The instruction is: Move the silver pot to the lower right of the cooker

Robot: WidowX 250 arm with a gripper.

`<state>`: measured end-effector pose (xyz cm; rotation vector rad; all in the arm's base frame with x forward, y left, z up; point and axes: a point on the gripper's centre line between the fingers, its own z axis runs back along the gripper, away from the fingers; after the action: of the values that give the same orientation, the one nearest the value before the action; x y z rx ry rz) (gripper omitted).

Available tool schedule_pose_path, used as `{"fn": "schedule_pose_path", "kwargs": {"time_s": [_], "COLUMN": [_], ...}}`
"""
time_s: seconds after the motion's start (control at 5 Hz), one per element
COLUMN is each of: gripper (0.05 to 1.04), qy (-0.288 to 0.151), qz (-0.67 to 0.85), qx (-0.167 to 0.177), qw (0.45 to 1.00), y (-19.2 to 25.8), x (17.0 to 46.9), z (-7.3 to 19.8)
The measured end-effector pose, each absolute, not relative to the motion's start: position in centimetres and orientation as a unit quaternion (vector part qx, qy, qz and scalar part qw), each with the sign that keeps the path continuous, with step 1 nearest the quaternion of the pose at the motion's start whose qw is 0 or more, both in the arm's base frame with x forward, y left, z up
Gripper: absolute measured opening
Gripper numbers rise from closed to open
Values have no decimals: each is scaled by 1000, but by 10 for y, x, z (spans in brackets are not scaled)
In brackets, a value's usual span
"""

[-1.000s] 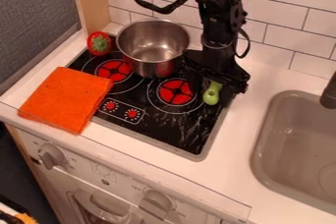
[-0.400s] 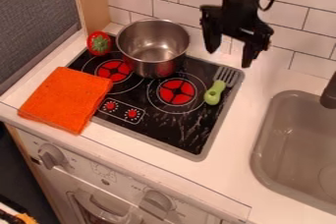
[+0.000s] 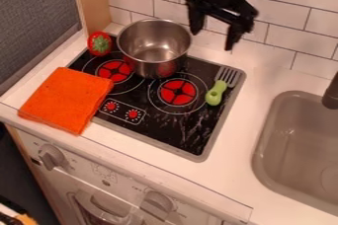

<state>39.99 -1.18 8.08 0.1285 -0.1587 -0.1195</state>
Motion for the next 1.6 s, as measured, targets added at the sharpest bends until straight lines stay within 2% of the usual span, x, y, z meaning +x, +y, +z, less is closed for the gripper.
{"fn": "schedule_pose_path", "kwargs": {"time_s": [0.2, 0.4, 0.6, 1.0, 1.2, 1.4, 1.6], "gripper": [1000, 1000, 944, 357, 156, 80, 74], "qy": [-49, -37, -10, 0, -2, -12, -31], "qz": [-41, -12, -3, 5, 0, -10, -19], "qx": [77, 71, 43, 35, 38, 36, 32], "qw": [995, 997, 999, 999, 999, 999, 999], "y": [6, 20, 19, 20, 20, 22, 19], "x": [396, 394, 392, 391, 392, 390, 377], "z": [64, 56, 33, 21, 23, 37, 63]}}
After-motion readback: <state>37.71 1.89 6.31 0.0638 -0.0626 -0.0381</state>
